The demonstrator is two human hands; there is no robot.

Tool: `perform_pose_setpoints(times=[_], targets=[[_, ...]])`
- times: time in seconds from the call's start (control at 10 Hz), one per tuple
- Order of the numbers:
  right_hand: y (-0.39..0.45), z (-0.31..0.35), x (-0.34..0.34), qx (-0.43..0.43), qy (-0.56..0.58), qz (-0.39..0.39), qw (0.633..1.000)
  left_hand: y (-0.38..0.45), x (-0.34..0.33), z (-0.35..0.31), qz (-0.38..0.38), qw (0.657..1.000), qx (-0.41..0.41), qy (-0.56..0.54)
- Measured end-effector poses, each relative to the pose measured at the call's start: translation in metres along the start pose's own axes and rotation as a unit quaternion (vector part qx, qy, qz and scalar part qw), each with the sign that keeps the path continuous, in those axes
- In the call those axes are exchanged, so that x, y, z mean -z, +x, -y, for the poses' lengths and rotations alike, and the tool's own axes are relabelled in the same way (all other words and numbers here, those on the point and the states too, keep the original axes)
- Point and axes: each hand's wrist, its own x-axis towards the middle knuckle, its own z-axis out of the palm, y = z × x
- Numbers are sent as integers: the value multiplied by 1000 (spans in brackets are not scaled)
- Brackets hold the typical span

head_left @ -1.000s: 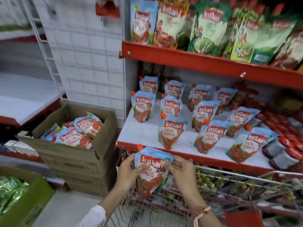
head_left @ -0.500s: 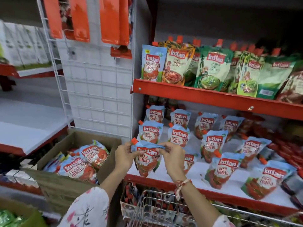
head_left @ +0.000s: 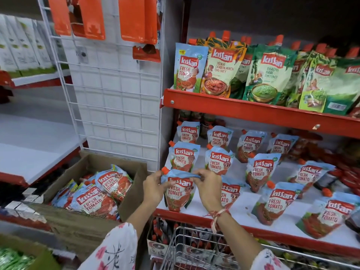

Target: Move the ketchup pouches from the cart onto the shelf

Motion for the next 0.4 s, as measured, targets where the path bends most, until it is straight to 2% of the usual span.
perform_pose_setpoints(times=[0.1, 0.3, 0.4], targets=[[2, -1, 1, 4, -12, -2, 1000, -2, -2, -11, 22, 1000, -4, 0], [6, 3, 5, 27, -72, 64, 995, -2, -3, -16, 49, 999, -3, 21], [8, 9, 23, 42, -68, 86, 993, -8, -4, -30, 39, 998, -32, 33]])
